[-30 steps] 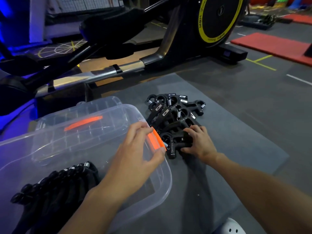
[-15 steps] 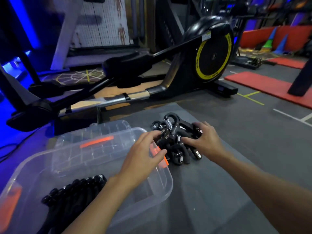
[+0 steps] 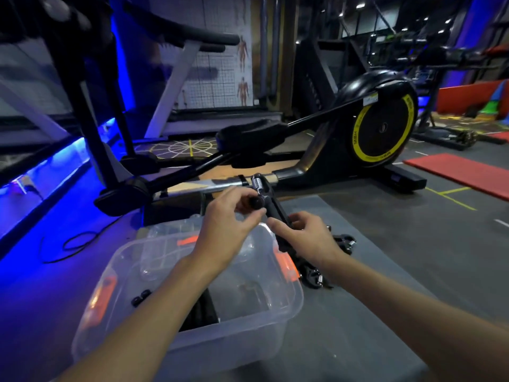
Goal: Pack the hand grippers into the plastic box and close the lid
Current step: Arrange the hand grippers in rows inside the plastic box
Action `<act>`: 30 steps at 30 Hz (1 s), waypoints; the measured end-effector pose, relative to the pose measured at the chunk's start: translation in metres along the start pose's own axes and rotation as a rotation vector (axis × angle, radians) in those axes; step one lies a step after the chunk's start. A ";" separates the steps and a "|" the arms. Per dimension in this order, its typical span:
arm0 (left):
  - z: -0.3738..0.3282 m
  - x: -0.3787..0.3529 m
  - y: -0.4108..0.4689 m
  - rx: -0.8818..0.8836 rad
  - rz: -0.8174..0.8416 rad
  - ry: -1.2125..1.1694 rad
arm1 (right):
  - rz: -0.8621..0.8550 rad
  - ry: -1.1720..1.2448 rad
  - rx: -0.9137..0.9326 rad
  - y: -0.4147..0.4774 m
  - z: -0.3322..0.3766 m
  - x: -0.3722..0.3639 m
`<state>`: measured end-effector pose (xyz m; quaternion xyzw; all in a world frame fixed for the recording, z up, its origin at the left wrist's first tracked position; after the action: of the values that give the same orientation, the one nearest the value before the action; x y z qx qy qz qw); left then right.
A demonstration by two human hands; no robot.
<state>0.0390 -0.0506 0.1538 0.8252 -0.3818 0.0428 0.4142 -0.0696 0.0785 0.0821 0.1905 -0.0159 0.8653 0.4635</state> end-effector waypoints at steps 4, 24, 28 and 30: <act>0.021 0.024 -0.005 0.037 -0.028 0.039 | 0.215 -0.043 -0.007 0.003 0.003 -0.048; 0.246 -0.002 -0.072 0.527 0.274 0.097 | 0.289 -0.922 0.276 0.023 -0.079 -0.098; 0.261 -0.010 -0.078 0.532 0.329 0.136 | 0.305 -0.948 0.275 0.021 -0.078 -0.101; 0.267 -0.013 -0.079 0.528 0.376 0.160 | 0.294 -0.937 0.278 0.022 -0.077 -0.101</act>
<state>0.0175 -0.2052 -0.0771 0.8130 -0.4695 0.2807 0.1998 -0.0613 0.0018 -0.0208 0.6136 -0.1334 0.7370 0.2502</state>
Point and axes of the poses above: each hand's wrist, its own y-axis towards the middle knuckle, its own x-axis out of the back of the hand, z = x × y, the point moved 10 cm from there along y, towards the middle knuckle, and after that the axes turned 2 degrees about x, right-handed, at the moved point
